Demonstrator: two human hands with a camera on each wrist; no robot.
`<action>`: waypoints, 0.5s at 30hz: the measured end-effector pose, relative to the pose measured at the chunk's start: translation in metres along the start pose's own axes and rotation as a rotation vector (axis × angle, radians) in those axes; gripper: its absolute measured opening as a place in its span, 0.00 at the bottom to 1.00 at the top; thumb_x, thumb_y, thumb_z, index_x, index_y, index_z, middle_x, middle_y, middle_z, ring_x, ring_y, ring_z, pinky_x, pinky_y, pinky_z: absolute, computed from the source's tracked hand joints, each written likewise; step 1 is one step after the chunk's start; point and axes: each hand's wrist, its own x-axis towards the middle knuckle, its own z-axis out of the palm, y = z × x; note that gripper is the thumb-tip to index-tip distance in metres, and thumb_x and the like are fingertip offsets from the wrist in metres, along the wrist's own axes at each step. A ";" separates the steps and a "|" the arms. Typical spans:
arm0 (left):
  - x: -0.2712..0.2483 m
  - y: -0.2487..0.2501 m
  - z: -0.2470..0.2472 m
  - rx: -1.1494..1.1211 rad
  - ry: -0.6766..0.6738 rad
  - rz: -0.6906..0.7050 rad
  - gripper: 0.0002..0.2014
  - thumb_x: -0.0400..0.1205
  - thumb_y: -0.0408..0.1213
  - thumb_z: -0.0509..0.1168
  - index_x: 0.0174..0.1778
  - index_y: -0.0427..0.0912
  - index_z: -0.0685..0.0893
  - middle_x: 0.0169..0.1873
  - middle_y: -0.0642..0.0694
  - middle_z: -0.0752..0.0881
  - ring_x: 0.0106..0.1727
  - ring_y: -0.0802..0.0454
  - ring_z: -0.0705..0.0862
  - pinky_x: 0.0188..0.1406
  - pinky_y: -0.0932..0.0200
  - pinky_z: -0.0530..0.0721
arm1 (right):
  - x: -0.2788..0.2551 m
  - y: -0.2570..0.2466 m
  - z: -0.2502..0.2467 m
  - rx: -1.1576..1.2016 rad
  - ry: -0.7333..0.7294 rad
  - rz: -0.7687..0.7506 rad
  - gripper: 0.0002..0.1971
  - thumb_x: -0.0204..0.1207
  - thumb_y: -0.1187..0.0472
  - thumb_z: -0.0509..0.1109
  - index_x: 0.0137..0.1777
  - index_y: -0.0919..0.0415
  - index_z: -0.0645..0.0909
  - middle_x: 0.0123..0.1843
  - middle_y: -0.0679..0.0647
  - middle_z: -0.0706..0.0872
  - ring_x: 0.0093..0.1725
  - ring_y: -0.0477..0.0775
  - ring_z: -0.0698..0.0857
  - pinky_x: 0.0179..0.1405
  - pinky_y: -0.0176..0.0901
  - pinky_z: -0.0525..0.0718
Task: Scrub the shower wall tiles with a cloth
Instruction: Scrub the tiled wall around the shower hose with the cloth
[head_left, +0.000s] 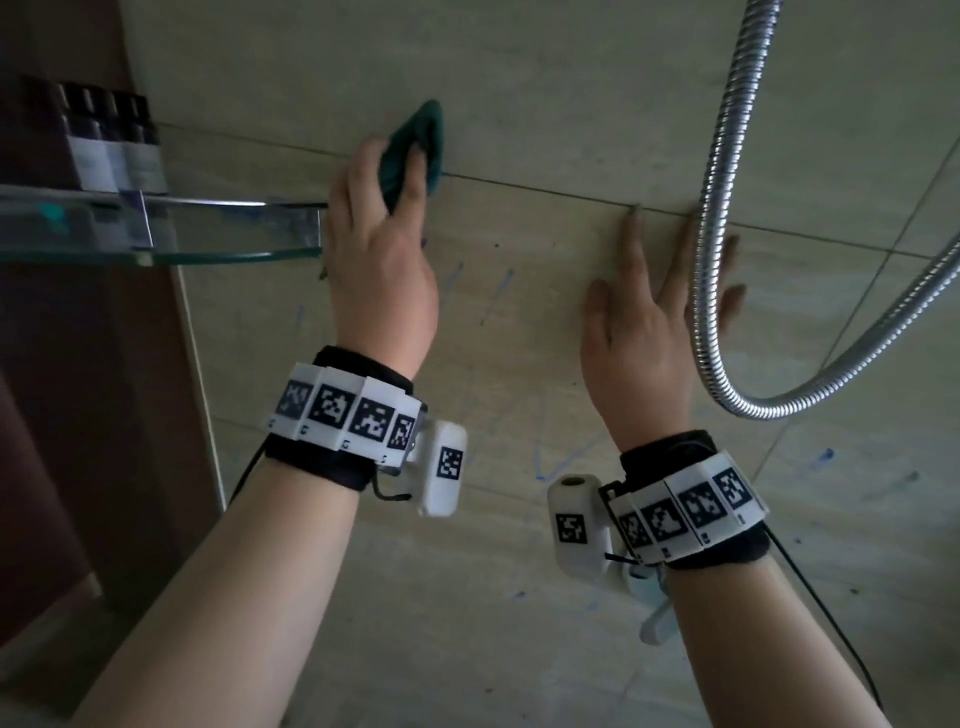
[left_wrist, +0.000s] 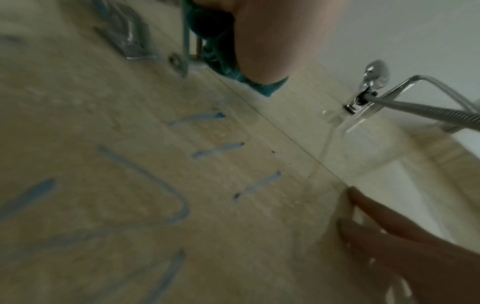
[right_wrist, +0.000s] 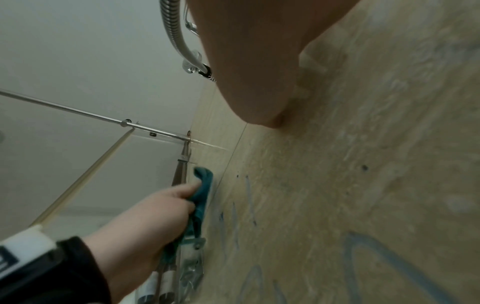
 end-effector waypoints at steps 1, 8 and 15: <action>-0.004 -0.003 0.005 0.029 -0.044 -0.032 0.30 0.77 0.20 0.55 0.78 0.36 0.70 0.76 0.31 0.67 0.72 0.30 0.70 0.71 0.38 0.71 | 0.000 0.001 0.002 -0.002 0.002 0.000 0.29 0.84 0.53 0.55 0.84 0.47 0.55 0.86 0.61 0.47 0.84 0.68 0.41 0.79 0.68 0.37; -0.044 0.006 0.038 0.122 -0.044 -0.147 0.30 0.75 0.22 0.49 0.77 0.28 0.68 0.65 0.27 0.75 0.62 0.30 0.74 0.63 0.39 0.76 | -0.003 0.002 0.012 0.013 0.023 -0.004 0.28 0.85 0.53 0.54 0.85 0.47 0.55 0.86 0.60 0.45 0.84 0.67 0.43 0.78 0.72 0.39; -0.046 -0.010 0.041 0.167 -0.026 -0.076 0.29 0.75 0.24 0.45 0.74 0.26 0.72 0.65 0.27 0.76 0.61 0.32 0.73 0.60 0.40 0.78 | -0.004 0.002 0.016 0.014 0.028 -0.002 0.27 0.86 0.54 0.53 0.84 0.45 0.54 0.86 0.61 0.46 0.84 0.69 0.43 0.78 0.74 0.40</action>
